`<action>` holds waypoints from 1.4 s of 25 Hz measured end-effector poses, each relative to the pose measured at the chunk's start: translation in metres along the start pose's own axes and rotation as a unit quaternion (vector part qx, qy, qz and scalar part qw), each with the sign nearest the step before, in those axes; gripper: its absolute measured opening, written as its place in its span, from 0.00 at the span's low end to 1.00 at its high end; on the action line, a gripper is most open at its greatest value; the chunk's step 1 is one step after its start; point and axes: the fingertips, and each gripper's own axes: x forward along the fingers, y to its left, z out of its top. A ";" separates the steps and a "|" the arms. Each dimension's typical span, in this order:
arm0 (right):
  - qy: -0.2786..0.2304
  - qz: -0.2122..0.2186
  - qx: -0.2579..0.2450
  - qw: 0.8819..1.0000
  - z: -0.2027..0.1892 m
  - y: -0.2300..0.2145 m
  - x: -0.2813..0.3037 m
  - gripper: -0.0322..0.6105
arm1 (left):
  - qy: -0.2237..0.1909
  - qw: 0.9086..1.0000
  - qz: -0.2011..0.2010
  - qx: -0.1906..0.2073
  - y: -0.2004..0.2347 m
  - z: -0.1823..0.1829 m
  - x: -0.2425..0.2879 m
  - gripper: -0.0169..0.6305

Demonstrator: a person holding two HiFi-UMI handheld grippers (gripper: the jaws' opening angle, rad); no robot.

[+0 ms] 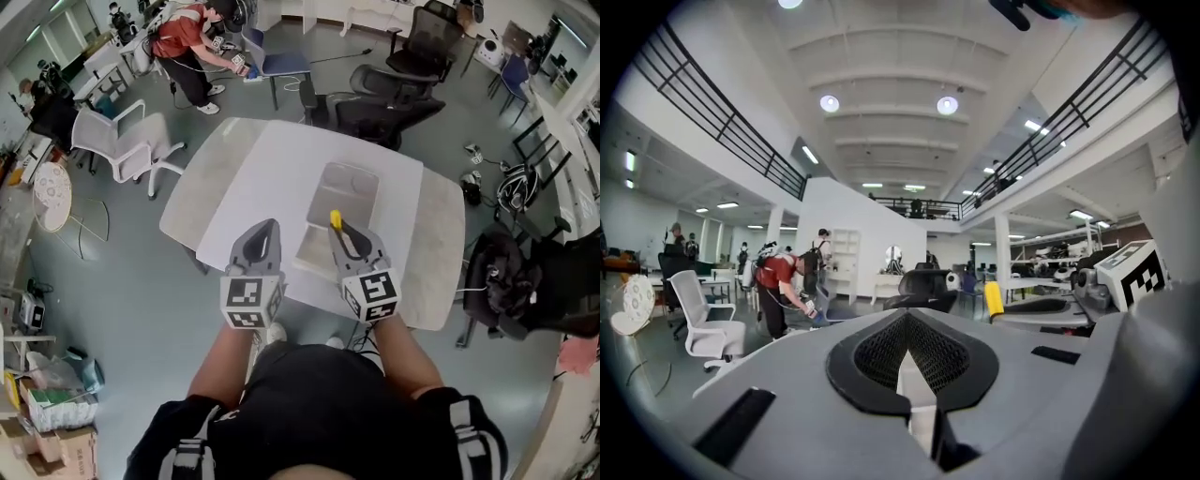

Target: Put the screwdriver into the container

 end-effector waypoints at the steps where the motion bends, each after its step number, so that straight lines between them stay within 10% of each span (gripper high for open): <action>1: 0.010 0.004 -0.001 1.000 -0.006 0.002 0.004 0.14 | 0.001 1.000 -0.004 0.002 0.003 -0.001 0.002 0.04; 22: 0.285 0.104 -0.038 0.952 -0.190 0.018 0.063 0.14 | 0.030 0.999 0.008 -0.010 0.032 -0.025 -0.003 0.04; 35: 0.451 0.106 -0.039 0.886 -0.274 0.015 0.075 0.14 | 0.035 0.999 0.033 -0.011 0.051 -0.027 -0.015 0.04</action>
